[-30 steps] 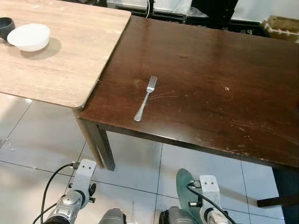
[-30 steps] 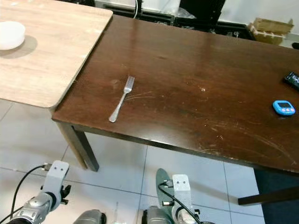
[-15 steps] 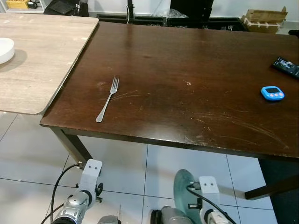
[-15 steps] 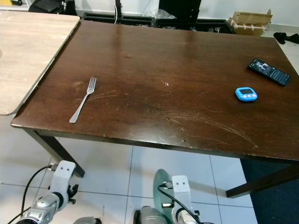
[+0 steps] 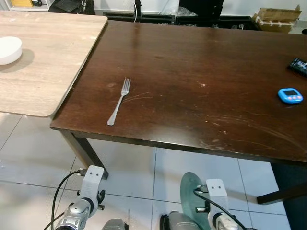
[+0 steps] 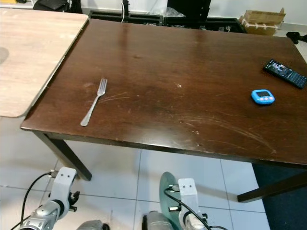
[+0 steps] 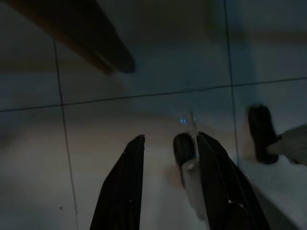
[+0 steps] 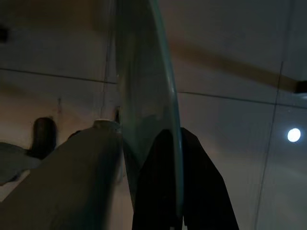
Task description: Setting the table
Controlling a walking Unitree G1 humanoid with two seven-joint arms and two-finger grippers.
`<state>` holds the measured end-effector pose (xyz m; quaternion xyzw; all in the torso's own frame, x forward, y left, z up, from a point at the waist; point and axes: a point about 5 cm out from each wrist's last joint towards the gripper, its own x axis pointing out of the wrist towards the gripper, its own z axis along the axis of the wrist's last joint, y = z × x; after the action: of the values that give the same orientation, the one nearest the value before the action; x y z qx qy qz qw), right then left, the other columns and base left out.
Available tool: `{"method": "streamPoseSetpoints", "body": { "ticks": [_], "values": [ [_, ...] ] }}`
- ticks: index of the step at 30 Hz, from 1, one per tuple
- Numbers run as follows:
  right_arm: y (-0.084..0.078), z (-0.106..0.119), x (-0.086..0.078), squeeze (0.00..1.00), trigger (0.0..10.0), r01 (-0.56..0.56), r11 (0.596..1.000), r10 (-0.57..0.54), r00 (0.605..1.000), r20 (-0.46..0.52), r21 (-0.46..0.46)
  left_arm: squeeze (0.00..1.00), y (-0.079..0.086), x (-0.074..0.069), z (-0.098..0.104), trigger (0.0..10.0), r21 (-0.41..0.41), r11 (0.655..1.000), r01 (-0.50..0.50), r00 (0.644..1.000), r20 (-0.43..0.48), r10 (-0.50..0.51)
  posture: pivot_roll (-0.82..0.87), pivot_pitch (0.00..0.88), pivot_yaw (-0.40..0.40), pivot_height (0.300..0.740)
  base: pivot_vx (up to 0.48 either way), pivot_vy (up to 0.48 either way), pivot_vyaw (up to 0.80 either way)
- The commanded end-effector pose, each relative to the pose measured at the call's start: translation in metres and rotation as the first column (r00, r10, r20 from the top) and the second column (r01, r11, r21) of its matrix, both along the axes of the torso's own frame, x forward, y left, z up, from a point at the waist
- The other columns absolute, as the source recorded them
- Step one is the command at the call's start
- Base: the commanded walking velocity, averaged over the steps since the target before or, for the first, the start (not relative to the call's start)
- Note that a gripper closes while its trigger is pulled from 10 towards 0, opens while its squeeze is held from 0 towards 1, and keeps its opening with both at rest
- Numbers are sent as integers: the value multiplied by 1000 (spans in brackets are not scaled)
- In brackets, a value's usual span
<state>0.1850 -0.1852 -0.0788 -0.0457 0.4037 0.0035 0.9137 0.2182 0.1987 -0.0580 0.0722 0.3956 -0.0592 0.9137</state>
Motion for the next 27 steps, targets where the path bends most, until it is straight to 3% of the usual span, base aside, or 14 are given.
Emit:
{"method": "streamPoseSetpoints", "body": {
  "ticks": [1,10,12,13,15,17,19,20,21,22,23,24,25,27],
  "values": [
    [3,-2,-4,0,10000,-23,1000,23,1000,-15,2,0,-1,-7,-5,10000,-13,1000,-16,1000,-21,16,89,90,41,740,0,0,0],
    [7,3,3,0,10000,-201,978,204,978,34,-59,0,-4,-7,-5,10000,-25,1000,2,1000,-17,-2,85,83,42,740,0,0,0],
    [12,11,10,0,10000,-347,935,353,930,104,-77,0,-5,-7,-5,10000,-28,1000,13,1000,-14,-13,84,76,44,740,0,0,0],
    [12,11,10,0,10000,-347,935,353,930,104,-77,0,-5,-7,-5,10000,-28,1000,13,1000,-14,-13,84,76,44,740,0,0,0],
    [15,17,13,0,10000,-435,897,442,884,151,-76,0,-5,-7,-4,10000,-28,999,17,1000,-12,-18,84,75,44,740,0,0,0],
    [16,23,15,0,10000,-517,852,523,831,188,-84,0,-4,-6,-4,10000,-29,999,20,1000,-10,-20,81,72,46,740,0,0,0],
    [16,31,17,0,10000,-632,761,648,729,221,-144,0,-4,-7,-4,10000,-30,999,22,1000,-9,-23,77,72,48,740,0,0,0],
    [16,31,17,0,10000,-632,761,648,729,221,-144,0,-4,-7,-4,10000,-30,999,22,1000,-9,-23,77,72,48,740,0,0,0],
    [16,36,18,0,10000,-677,716,696,675,243,-169,0,-4,-7,-4,10000,-30,999,26,1000,-8,-26,77,71,49,740,0,0,0],
    [15,50,21,0,10000,-759,613,784,551,285,-219,0,-3,-7,-4,10000,-33,999,27,1000,-6,-27,79,71,50,740,0,0,0],
    [15,50,21,0,10000,-759,613,784,551,285,-219,0,-3,-7,-4,10000,-33,999,27,1000,-6,-27,79,71,50,740,0,0,0],
    [15,64,23,0,10000,-823,513,845,435,312,-241,0,-3,-7,-3,10000,-35,999,30,1000,-4,-30,76,73,52,740,0,0,0],
    [15,64,23,0,10000,-823,513,845,435,312,-241,0,-3,-7,-3,10000,-35,999,30,1000,-4,-30,76,73,52,740,0,0,0],
    [14,82,25,0,10000,-869,418,885,324,335,-263,0,-3,-6,-3,10000,-36,999,33,999,-4,-33,75,74,54,740,0,0,0]
  ]
}}
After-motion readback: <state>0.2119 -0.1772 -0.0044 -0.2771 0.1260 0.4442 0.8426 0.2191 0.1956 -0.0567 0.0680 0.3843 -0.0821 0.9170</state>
